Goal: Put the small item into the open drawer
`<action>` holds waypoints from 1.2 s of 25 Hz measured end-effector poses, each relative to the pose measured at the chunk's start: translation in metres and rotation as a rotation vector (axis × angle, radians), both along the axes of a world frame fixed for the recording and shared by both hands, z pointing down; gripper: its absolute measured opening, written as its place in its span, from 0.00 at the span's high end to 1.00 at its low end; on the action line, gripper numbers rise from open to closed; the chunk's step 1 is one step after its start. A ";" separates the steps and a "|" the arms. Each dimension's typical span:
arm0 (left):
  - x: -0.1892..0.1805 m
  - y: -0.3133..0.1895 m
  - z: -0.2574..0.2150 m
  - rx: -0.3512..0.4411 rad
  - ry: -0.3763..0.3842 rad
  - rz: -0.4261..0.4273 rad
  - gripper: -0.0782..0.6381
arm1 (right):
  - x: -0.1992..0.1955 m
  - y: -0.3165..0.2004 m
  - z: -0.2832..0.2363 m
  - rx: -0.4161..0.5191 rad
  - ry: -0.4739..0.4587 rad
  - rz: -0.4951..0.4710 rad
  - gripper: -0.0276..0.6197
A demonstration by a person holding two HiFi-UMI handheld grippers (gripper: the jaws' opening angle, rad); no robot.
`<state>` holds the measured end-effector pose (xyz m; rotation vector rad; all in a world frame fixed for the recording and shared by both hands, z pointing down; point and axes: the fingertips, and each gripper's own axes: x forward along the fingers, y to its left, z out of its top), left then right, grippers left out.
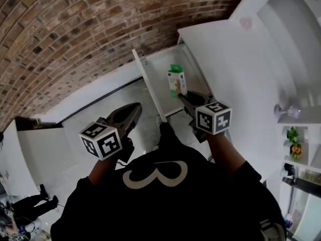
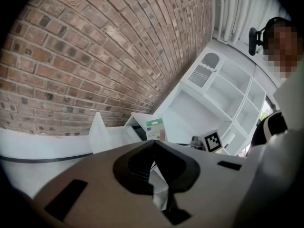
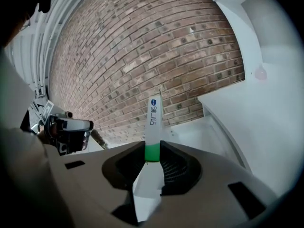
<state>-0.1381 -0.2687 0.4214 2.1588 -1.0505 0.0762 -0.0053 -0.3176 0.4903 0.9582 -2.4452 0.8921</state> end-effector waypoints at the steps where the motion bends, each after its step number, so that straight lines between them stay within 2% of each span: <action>1: -0.002 -0.006 0.000 -0.004 0.001 -0.011 0.89 | -0.002 -0.008 0.006 -0.008 0.013 -0.007 0.81; 11: -0.022 -0.054 0.013 -0.045 -0.001 -0.094 0.89 | -0.023 -0.068 0.075 -0.068 0.173 -0.087 0.81; 20: -0.037 -0.070 0.030 -0.089 -0.019 -0.142 0.89 | -0.025 -0.091 0.146 -0.142 0.302 -0.136 0.81; 30: -0.043 -0.076 0.050 -0.138 -0.016 -0.160 0.89 | -0.026 -0.103 0.202 -0.163 0.463 -0.185 0.81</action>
